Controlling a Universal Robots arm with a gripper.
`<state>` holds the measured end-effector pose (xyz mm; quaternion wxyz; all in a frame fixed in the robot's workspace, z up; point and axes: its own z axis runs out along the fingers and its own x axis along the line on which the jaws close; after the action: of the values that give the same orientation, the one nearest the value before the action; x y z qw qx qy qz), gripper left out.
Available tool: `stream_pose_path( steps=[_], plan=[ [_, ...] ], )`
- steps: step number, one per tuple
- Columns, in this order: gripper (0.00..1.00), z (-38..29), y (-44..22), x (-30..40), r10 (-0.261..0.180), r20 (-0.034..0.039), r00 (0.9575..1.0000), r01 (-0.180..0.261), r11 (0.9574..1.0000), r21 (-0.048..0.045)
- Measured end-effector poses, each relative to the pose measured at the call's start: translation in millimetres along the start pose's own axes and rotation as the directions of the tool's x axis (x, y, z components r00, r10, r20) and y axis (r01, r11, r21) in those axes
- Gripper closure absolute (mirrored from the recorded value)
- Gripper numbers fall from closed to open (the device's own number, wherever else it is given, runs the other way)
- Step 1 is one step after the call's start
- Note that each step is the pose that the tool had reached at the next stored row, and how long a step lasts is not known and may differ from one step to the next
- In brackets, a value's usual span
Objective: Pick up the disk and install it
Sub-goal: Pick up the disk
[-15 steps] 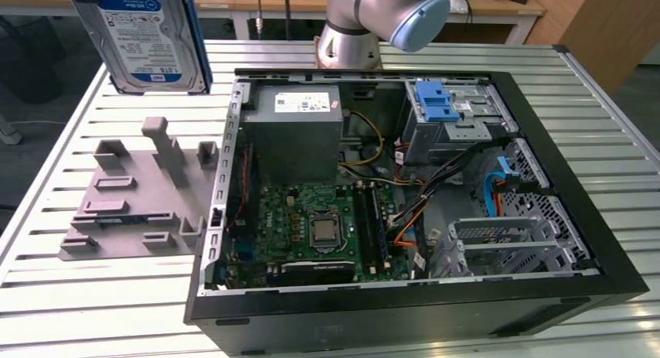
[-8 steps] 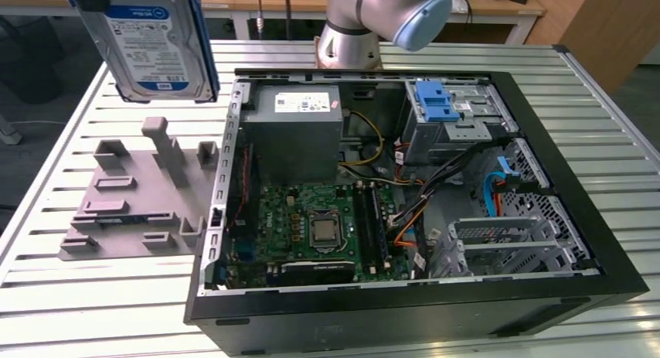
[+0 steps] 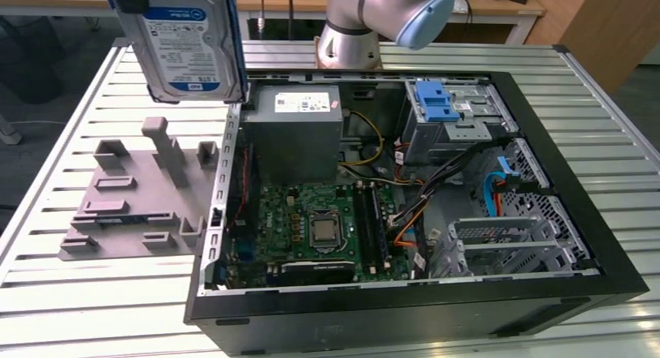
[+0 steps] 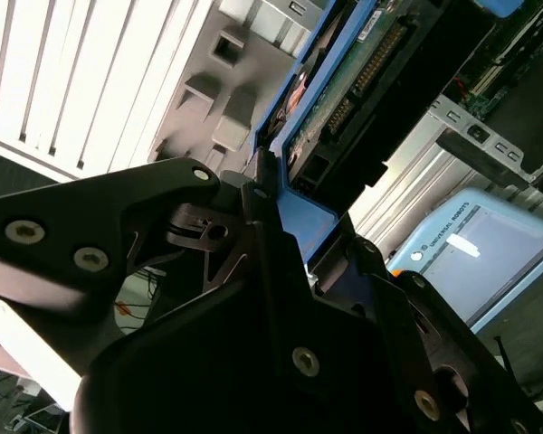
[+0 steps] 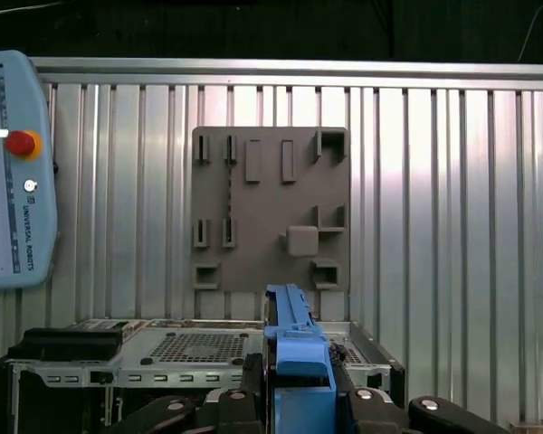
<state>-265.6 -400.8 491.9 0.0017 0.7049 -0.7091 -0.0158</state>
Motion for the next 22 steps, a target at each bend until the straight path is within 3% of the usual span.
stream_pose_path(
  steps=[3,9,16,22],
  plan=[
    [0.64,0.2,-5.2,3.8,0.0,0.0,1.0,0.0,1.0,0.0],
    [0.64,1.2,-10.5,19.5,0.0,0.0002,1.0,0.0,1.0,0.0],
    [0.64,0.9,-32.5,25.5,0.0,0.0016,1.0,0.0,1.0,-0.0001],
    [0.64,0.7,-43.1,32.5,0.0,0.0087,1.0,0.0,1.0,0.0057]
  ],
)
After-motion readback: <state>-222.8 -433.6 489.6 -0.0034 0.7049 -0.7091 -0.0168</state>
